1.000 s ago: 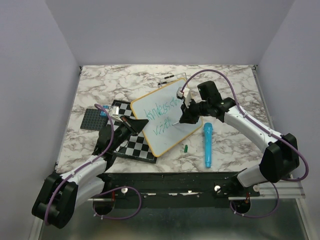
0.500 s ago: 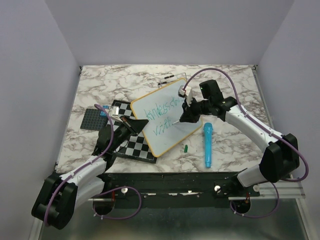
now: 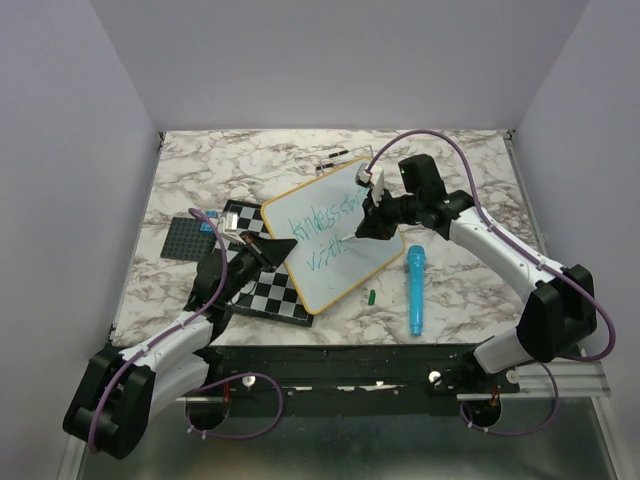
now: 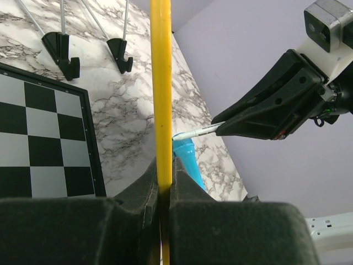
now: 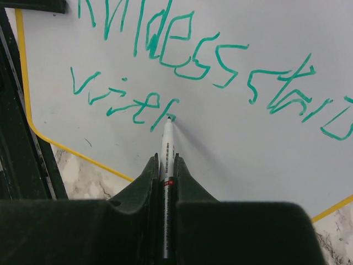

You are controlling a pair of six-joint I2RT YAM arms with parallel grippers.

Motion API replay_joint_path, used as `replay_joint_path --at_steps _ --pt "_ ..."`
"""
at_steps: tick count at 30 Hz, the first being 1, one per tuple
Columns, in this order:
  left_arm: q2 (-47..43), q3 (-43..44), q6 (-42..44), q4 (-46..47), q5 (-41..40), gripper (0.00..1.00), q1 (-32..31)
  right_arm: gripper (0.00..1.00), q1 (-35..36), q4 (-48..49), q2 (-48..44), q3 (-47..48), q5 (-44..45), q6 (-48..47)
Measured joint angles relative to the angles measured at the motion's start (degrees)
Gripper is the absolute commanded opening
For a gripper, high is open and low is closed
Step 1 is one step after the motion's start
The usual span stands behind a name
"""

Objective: Write a sentence on the whiteboard

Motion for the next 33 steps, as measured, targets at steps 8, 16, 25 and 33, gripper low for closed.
replay_joint_path --at_steps 8,16,25,33 --pt "0.0 0.0 0.02 0.0 0.0 0.0 0.0 0.01 0.0 0.04 0.52 -0.02 0.0 0.09" --pt "0.0 0.0 0.02 0.0 0.0 0.0 0.0 0.01 0.0 -0.04 0.52 -0.15 0.02 -0.02" --pt "-0.02 0.0 0.02 0.0 0.0 0.0 0.0 0.01 0.0 -0.74 0.52 -0.5 0.02 -0.85" --pt "-0.02 0.0 0.02 -0.04 -0.02 0.0 0.0 0.01 0.0 -1.97 0.46 -1.27 0.0 -1.53"
